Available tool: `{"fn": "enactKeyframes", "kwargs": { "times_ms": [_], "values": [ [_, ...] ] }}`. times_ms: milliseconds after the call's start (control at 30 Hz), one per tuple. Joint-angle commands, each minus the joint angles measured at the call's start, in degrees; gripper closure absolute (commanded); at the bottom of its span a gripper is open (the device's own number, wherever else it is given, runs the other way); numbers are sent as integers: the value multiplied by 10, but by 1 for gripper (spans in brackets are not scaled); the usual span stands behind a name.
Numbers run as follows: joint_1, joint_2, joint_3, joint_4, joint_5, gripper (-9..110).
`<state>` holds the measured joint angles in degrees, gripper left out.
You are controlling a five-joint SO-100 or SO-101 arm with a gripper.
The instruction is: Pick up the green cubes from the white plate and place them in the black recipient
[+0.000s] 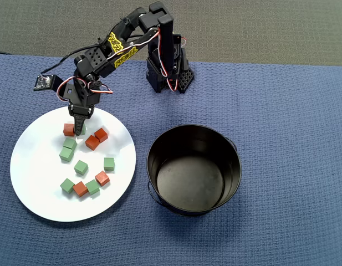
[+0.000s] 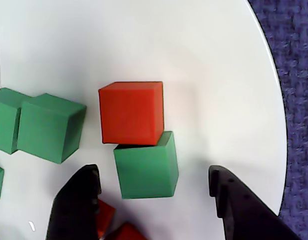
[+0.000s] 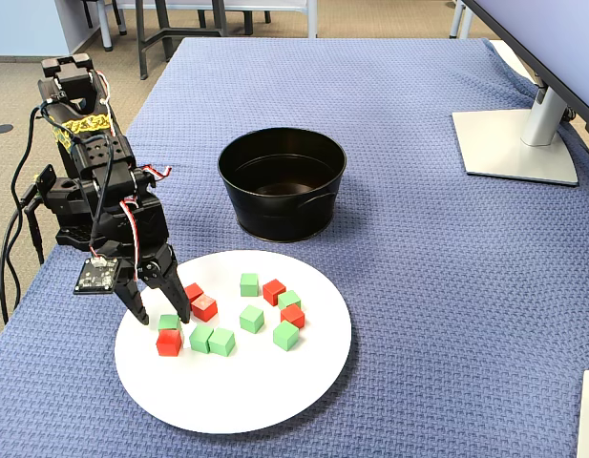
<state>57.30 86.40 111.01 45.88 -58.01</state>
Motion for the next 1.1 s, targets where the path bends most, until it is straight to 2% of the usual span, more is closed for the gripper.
{"fn": "enactKeyframes", "kwargs": {
  "times_ms": [0,400,1067],
  "values": [
    [-4,-3,-38,-11,-5,80],
    [-16,-36,-7,-106,-85,80],
    [-27,7,23,-69,-54,83]
  ]
}}
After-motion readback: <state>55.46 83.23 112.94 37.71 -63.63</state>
